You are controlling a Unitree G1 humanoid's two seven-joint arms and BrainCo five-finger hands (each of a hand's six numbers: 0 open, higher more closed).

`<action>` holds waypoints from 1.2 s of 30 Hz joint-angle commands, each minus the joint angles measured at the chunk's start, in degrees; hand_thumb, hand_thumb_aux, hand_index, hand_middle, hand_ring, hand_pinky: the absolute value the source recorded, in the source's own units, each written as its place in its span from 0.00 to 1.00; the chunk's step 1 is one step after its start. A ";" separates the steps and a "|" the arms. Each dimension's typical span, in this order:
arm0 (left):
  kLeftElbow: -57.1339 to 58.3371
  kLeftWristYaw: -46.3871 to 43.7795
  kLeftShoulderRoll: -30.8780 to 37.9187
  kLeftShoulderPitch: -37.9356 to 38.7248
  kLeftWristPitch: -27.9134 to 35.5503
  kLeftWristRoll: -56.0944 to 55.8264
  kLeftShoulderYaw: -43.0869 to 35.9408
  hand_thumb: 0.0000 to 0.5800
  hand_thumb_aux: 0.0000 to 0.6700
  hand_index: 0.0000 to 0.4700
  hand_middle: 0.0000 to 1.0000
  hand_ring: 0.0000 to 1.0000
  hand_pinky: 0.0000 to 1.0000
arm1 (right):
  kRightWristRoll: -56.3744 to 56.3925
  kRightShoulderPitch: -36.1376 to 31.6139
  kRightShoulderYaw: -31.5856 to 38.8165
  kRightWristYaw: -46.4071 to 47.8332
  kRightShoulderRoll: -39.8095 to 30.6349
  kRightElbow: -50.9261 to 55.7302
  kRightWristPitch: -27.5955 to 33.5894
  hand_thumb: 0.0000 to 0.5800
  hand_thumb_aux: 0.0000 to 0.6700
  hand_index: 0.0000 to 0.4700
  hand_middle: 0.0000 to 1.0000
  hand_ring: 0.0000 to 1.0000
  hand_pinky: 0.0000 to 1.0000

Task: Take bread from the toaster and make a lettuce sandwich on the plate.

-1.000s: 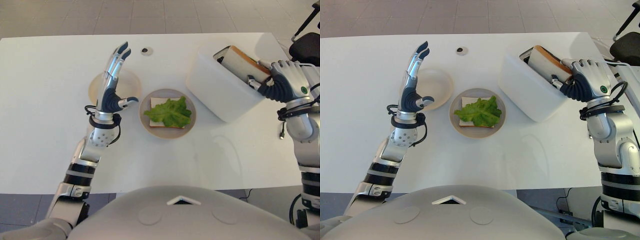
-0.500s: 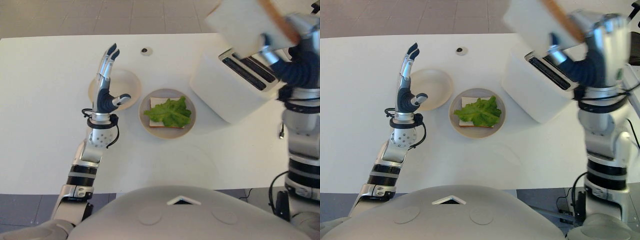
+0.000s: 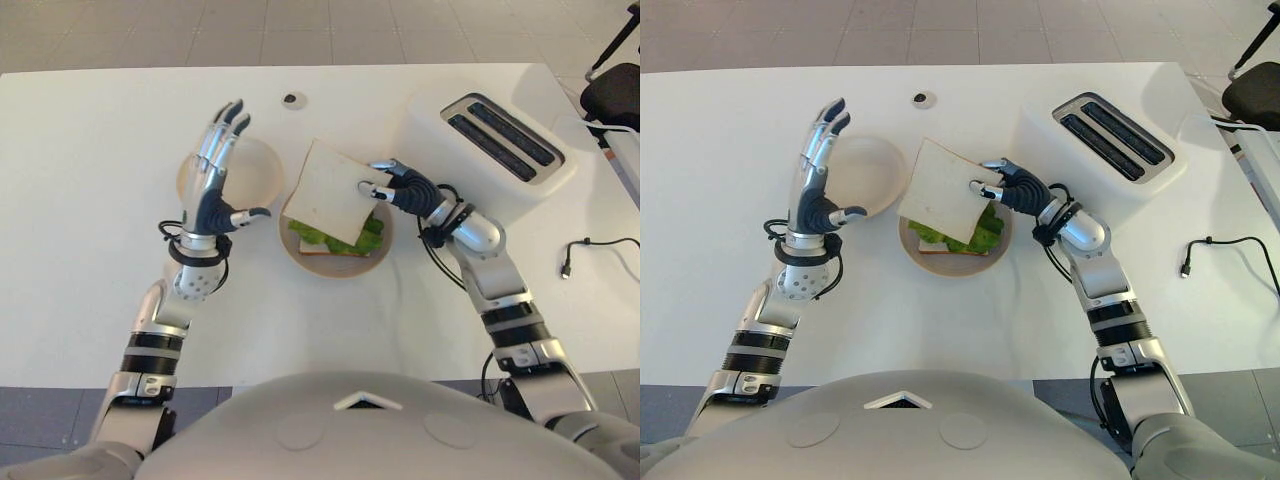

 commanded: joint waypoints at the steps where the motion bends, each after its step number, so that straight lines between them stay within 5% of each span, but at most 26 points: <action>1: 0.78 -4.98 3.17 -0.97 -2.28 4.28 -5.23 0.00 0.00 0.00 0.00 0.00 0.00 | -5.44 -3.63 2.35 3.16 -2.09 4.52 -0.02 1.00 1.00 1.00 1.00 1.00 1.00; 10: 13.56 -21.27 7.84 -4.41 1.15 9.45 -17.90 0.00 0.00 0.00 0.00 0.00 0.00 | -14.03 -7.58 3.16 0.62 -2.15 4.60 -2.98 1.00 0.97 0.97 1.00 1.00 1.00; 11: 14.83 -22.05 8.09 -4.70 1.62 9.62 -18.74 0.00 0.00 0.00 0.00 0.00 0.00 | -14.47 -7.45 2.97 -0.10 -1.84 4.18 -3.04 0.90 0.68 0.68 1.00 1.00 1.00; 12: 15.66 -22.38 8.32 -4.86 1.94 9.61 -19.34 0.00 0.00 0.00 0.00 0.00 0.00 | -15.09 -7.39 2.76 -1.02 -1.52 4.00 -3.16 0.67 0.42 0.42 1.00 1.00 1.00; 13: 16.31 -22.37 8.54 -5.00 2.31 9.76 -19.71 0.00 0.00 0.00 0.00 0.00 0.00 | -15.60 -7.29 2.33 -2.13 -1.30 3.88 -3.21 0.01 0.00 0.00 1.00 1.00 1.00; 14: 16.94 -22.18 8.98 -5.19 2.78 10.04 -19.94 0.00 0.00 0.00 0.00 0.00 0.00 | -16.49 -7.29 1.89 -3.56 -1.27 4.02 -3.49 0.00 0.00 0.00 0.98 0.98 0.98; 15: 17.47 -21.95 9.34 -5.38 3.29 10.18 -19.99 0.00 0.00 0.00 0.00 0.00 0.00 | -17.21 -7.25 1.43 -4.81 -1.24 4.16 -3.75 0.00 0.00 0.00 0.93 0.93 0.93; 16: 18.37 -21.89 9.74 -5.69 3.76 10.17 -20.04 0.00 0.00 0.00 0.00 0.00 0.00 | -17.64 -7.07 0.84 -6.09 -1.16 4.00 -3.95 0.00 0.00 0.00 0.71 0.71 0.71; 17: 19.34 -21.90 10.03 -6.01 4.11 10.11 -20.23 0.00 0.00 0.00 0.00 0.00 0.00 | -18.12 -6.86 0.20 -7.50 -1.16 3.54 -4.33 0.00 0.00 0.00 0.14 0.14 0.14; 18: 20.10 -21.94 10.14 -6.29 4.28 9.99 -20.57 0.00 0.00 0.00 0.00 0.00 0.00 | -18.84 -6.68 -0.88 -9.63 -1.03 2.71 -5.28 0.00 0.00 0.00 0.00 0.00 0.00; 23: 21.28 -23.43 10.20 -6.79 4.89 9.42 -22.40 0.00 0.00 0.00 0.00 0.00 0.00 | -27.90 -4.61 -10.78 -31.50 2.01 -10.81 -11.42 0.00 0.00 0.00 0.00 0.00 0.00; 28: 16.14 -15.63 5.44 -8.31 0.89 1.70 -19.54 0.00 0.00 0.00 0.00 0.00 0.00 | -22.34 9.20 -2.01 -25.14 3.55 -20.32 -14.39 0.00 0.00 0.00 0.00 0.00 0.00; 29: 14.01 -15.81 3.68 -7.70 -3.04 -5.08 -19.61 0.32 0.18 0.18 0.70 0.70 0.70 | -20.74 10.43 -0.99 -23.14 3.04 -21.02 -14.61 0.00 0.00 0.00 0.91 0.91 0.91; 30: 12.42 -17.25 1.92 -6.94 -6.42 -13.70 -20.57 0.97 0.82 0.82 1.00 1.00 1.00 | -19.01 11.37 -0.08 -21.14 2.60 -21.35 -14.66 0.20 0.11 0.11 1.00 1.00 1.00; 31: 11.66 -18.47 0.61 -6.42 -9.04 -18.73 -21.75 1.00 1.00 1.00 1.00 1.00 1.00 | -16.53 12.38 0.81 -18.69 2.00 -21.96 -14.80 1.00 0.98 0.98 1.00 1.00 1.00; 36: 1.30 -25.84 1.69 -2.55 -10.09 -39.91 -22.70 1.00 1.00 1.00 1.00 1.00 1.00 | -0.33 18.20 5.30 -5.00 -4.04 -29.37 -16.46 1.00 1.00 1.00 1.00 1.00 1.00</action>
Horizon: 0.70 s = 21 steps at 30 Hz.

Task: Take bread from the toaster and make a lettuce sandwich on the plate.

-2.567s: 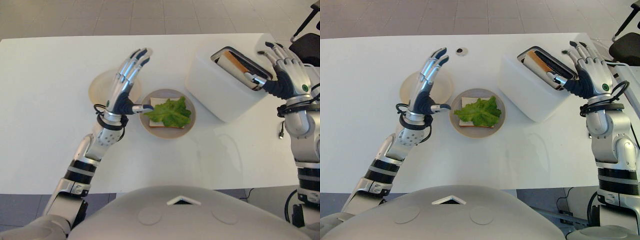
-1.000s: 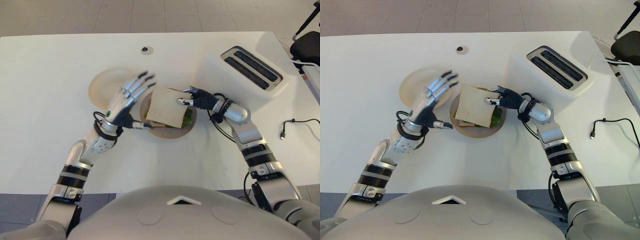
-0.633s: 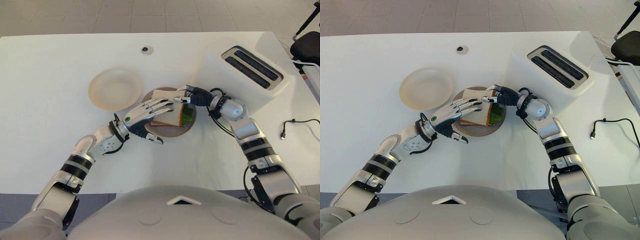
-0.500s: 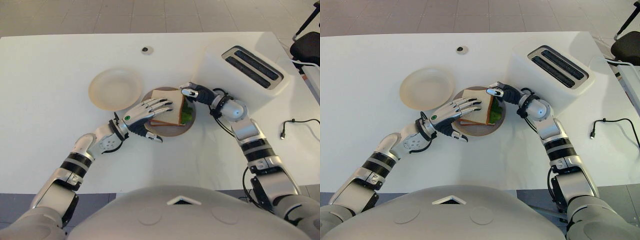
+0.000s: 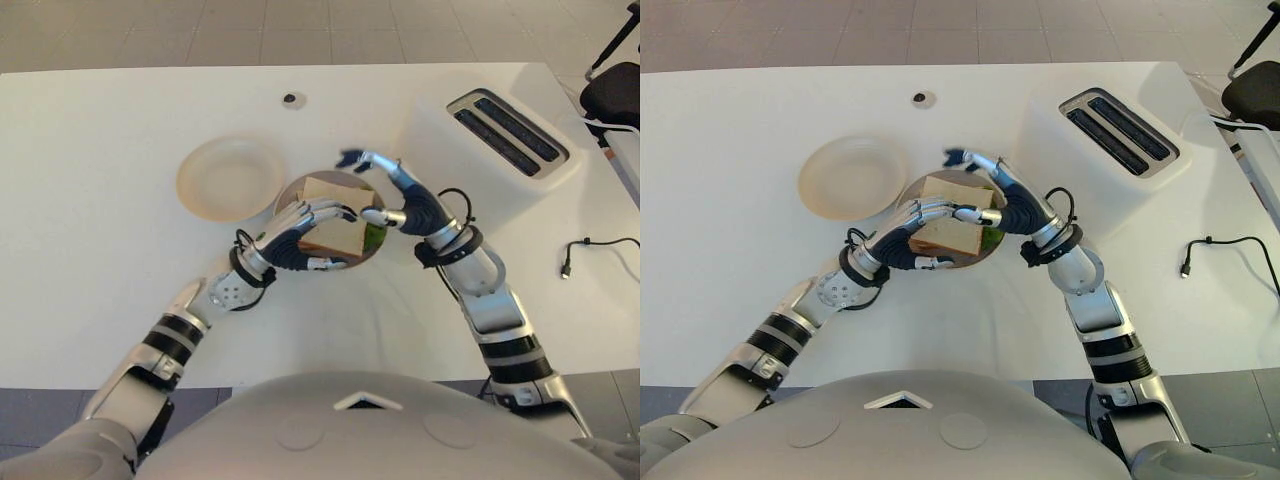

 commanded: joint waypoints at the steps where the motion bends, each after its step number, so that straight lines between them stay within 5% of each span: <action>1: -10.66 -6.69 3.81 3.91 2.06 -15.96 0.54 1.00 1.00 1.00 1.00 1.00 1.00 | 12.51 5.77 4.15 12.62 -7.27 -6.52 -2.16 1.00 1.00 1.00 1.00 1.00 1.00; 6: -20.12 -22.04 17.45 13.81 10.63 -26.03 -1.49 1.00 1.00 1.00 1.00 1.00 1.00 | 13.62 11.36 9.89 27.54 -17.01 -3.87 -5.76 1.00 1.00 1.00 1.00 1.00 1.00; 8: -16.28 -30.68 22.97 17.43 14.24 -20.67 -5.61 1.00 1.00 1.00 1.00 1.00 1.00 | 9.61 11.38 12.00 30.33 -18.30 -0.11 -5.45 1.00 1.00 1.00 1.00 1.00 1.00; 11: -8.44 -33.61 21.18 16.76 18.47 -9.79 -7.84 1.00 1.00 1.00 1.00 1.00 1.00 | 1.35 8.05 13.90 28.93 -14.97 6.22 -4.83 1.00 1.00 1.00 1.00 1.00 1.00; 13: -2.88 -27.90 15.02 12.38 20.75 -2.32 -6.40 0.99 0.91 0.91 1.00 1.00 1.00 | -7.39 2.58 13.03 21.52 -9.42 12.54 -3.83 1.00 1.00 1.00 1.00 1.00 1.00; 14: 0.65 -23.65 11.39 9.41 21.62 0.92 -5.33 1.00 0.99 0.99 1.00 1.00 1.00 | -11.64 -0.70 11.58 15.52 -6.07 16.06 -1.94 1.00 1.00 1.00 1.00 1.00 1.00; 17: 9.34 -11.97 4.53 2.53 24.24 7.42 -1.80 0.98 0.86 0.86 1.00 1.00 1.00 | -21.25 -7.40 8.78 1.16 -0.31 24.07 2.57 1.00 1.00 1.00 1.00 1.00 1.00; 19: 13.83 -5.14 2.17 -1.08 26.16 10.79 0.36 1.00 1.00 1.00 1.00 1.00 1.00 | -25.53 -10.08 7.95 -6.30 1.84 28.94 4.53 1.00 1.00 1.00 1.00 1.00 1.00; 21: 18.18 0.86 0.03 -4.40 27.46 13.00 2.14 1.00 0.99 0.99 1.00 1.00 1.00 | -28.04 -12.12 7.04 -13.06 3.89 33.69 6.45 1.00 1.00 1.00 1.00 1.00 1.00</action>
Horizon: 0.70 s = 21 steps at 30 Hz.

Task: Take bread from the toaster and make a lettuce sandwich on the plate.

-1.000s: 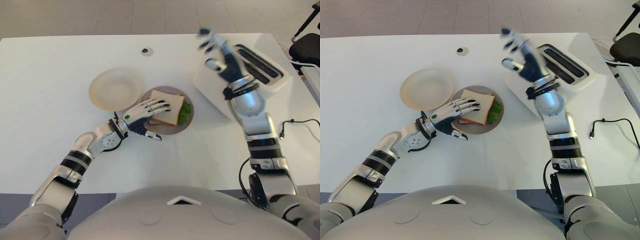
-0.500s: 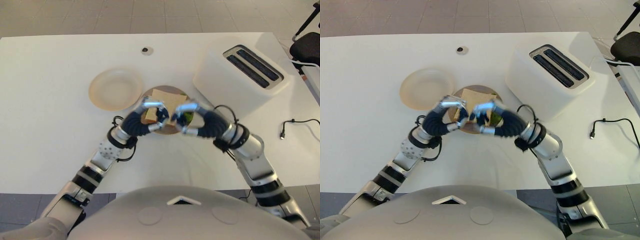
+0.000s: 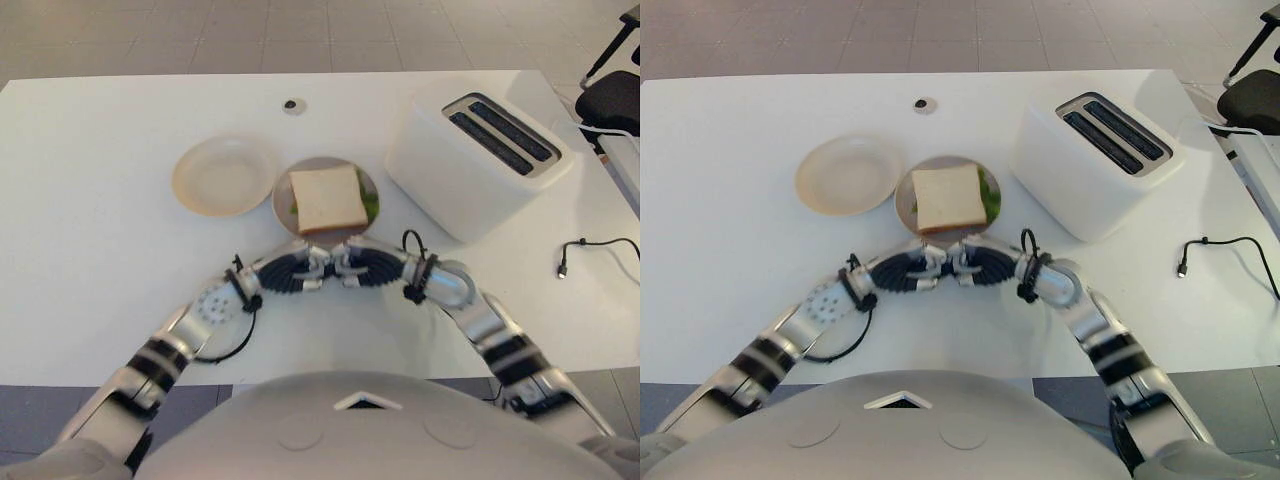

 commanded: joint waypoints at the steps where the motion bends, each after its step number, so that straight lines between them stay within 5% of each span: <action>1: 11.90 11.28 -3.36 -4.99 6.34 7.29 2.86 1.00 0.94 0.94 1.00 1.00 1.00 | -5.56 -4.24 -1.73 -13.37 4.30 9.75 4.12 1.00 1.00 1.00 1.00 1.00 1.00; 2: 13.71 13.88 -4.29 -6.20 6.27 8.20 3.34 0.97 0.82 0.82 1.00 1.00 1.00 | -5.68 -4.47 -2.05 -15.82 5.27 11.08 4.28 1.00 1.00 1.00 1.00 1.00 1.00; 5: 14.66 17.54 -5.83 -6.48 1.52 8.06 4.19 0.88 0.65 0.65 1.00 1.00 1.00 | -4.38 -2.88 -2.45 -19.14 6.98 10.64 1.99 1.00 1.00 1.00 1.00 1.00 1.00; 6: 13.28 17.72 -5.93 -5.33 -1.42 6.84 4.70 0.78 0.53 0.53 1.00 1.00 1.00 | -3.54 -1.55 -2.40 -19.44 6.97 8.92 0.19 1.00 1.00 1.00 1.00 1.00 1.00; 7: 11.10 17.68 -5.55 -3.65 -5.35 5.36 5.33 0.59 0.36 0.36 1.00 1.00 1.00 | -1.96 0.59 -2.42 -19.05 6.60 5.46 -2.44 0.95 0.77 0.77 1.00 1.00 1.00; 8: 8.61 16.89 -5.09 -1.74 -9.10 3.10 6.02 0.04 0.02 0.02 1.00 1.00 1.00 | 0.30 2.82 -2.71 -18.40 6.25 1.55 -4.93 0.73 0.48 0.48 1.00 1.00 1.00; 9: 5.79 15.33 -4.63 0.43 -12.48 -0.10 6.48 0.00 0.00 0.00 1.00 1.00 1.00 | 3.59 5.07 -3.37 -17.39 6.11 -2.60 -6.62 0.14 0.07 0.07 1.00 1.00 1.00; 10: 1.54 12.72 -4.03 3.21 -15.18 -5.20 6.24 0.00 0.00 0.00 0.60 0.60 0.60 | 8.19 7.32 -4.49 -16.35 6.16 -7.42 -7.72 0.00 0.00 0.00 0.76 0.76 0.76; 11: -3.23 10.09 -3.40 5.87 -16.91 -10.38 5.47 0.00 0.00 0.00 0.00 0.00 0.00 | 12.44 8.98 -6.04 -15.99 6.63 -11.91 -7.76 0.00 0.00 0.00 0.31 0.31 0.31; 12: -7.71 7.89 -3.08 8.07 -17.70 -15.01 4.78 0.00 0.00 0.00 0.00 0.00 0.00 | 16.13 10.12 -7.40 -15.84 7.35 -15.51 -7.38 0.00 0.00 0.00 0.00 0.00 0.00; 16: -18.58 5.21 -8.06 10.67 -15.36 -28.34 5.81 0.00 0.00 0.00 0.00 0.00 0.00 | 19.10 9.62 -12.32 -21.50 14.01 -18.28 -7.80 0.00 0.00 0.00 0.00 0.00 0.00; 21: -13.67 10.96 -17.49 9.59 -7.07 -21.10 10.80 0.00 0.00 0.00 0.00 0.00 0.00 | 19.43 11.26 -11.00 -21.15 18.45 -12.50 -5.38 0.00 0.00 0.00 0.00 0.00 0.00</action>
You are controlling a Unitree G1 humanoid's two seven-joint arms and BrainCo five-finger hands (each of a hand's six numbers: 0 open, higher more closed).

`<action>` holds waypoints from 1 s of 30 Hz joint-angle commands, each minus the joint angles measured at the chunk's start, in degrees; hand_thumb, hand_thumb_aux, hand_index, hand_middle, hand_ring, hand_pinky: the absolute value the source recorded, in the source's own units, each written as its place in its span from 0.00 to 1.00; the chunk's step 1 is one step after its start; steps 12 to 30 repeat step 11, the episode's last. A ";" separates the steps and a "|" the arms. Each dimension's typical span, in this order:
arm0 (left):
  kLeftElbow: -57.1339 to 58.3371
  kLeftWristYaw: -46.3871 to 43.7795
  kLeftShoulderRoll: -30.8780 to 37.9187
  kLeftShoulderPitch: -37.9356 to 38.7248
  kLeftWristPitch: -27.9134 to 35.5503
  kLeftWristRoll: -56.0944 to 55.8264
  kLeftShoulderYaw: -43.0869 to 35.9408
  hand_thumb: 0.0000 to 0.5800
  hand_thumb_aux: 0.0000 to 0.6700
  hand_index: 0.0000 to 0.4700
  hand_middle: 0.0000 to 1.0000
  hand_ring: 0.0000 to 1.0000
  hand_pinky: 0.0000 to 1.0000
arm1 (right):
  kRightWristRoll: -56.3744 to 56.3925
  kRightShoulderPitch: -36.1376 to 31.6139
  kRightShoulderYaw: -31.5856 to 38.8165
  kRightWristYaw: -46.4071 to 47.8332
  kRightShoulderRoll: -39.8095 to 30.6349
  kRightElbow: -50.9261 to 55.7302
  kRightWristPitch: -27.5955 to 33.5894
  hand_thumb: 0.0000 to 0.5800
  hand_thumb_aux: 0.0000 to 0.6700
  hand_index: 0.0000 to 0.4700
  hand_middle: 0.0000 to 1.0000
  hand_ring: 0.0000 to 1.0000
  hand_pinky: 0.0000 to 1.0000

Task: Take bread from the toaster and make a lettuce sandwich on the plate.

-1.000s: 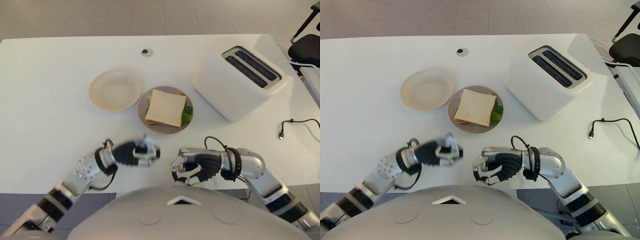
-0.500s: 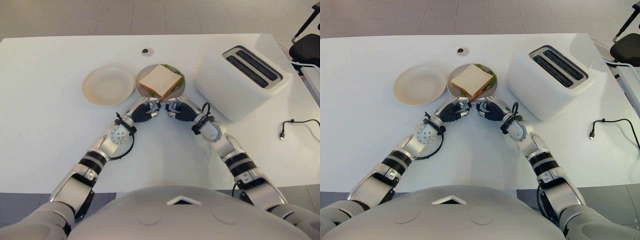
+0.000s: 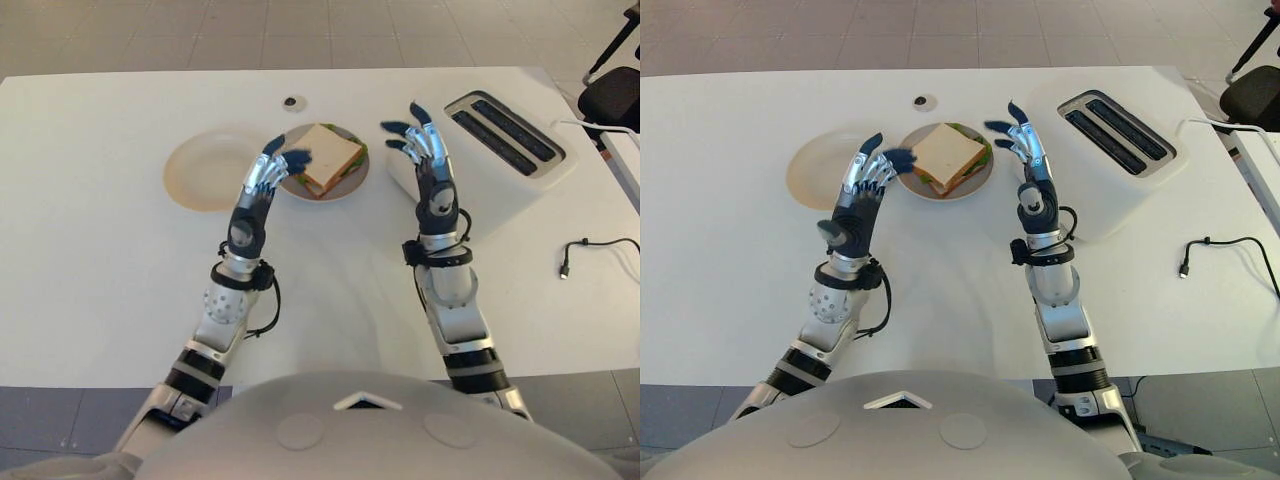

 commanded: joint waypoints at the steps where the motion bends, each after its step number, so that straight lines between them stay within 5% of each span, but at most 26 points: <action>1: 3.73 5.42 -5.44 -0.30 4.44 7.47 4.61 0.00 0.00 0.00 0.00 0.00 0.00 | 0.37 2.20 1.59 1.15 2.40 3.87 0.90 0.00 0.00 0.00 0.00 0.00 0.00; 9: 3.07 7.42 -8.73 -0.47 14.72 13.00 9.64 0.00 0.00 0.00 0.00 0.00 0.00 | -8.10 2.88 -0.39 -4.77 5.79 0.90 2.94 0.00 0.00 0.00 0.00 0.00 0.00; 30: 2.20 6.74 -9.57 0.29 15.24 12.13 9.56 0.00 0.00 0.00 0.00 0.00 0.00 | -7.86 2.58 -0.81 -5.25 6.59 0.86 3.67 0.00 0.00 0.00 0.00 0.00 0.00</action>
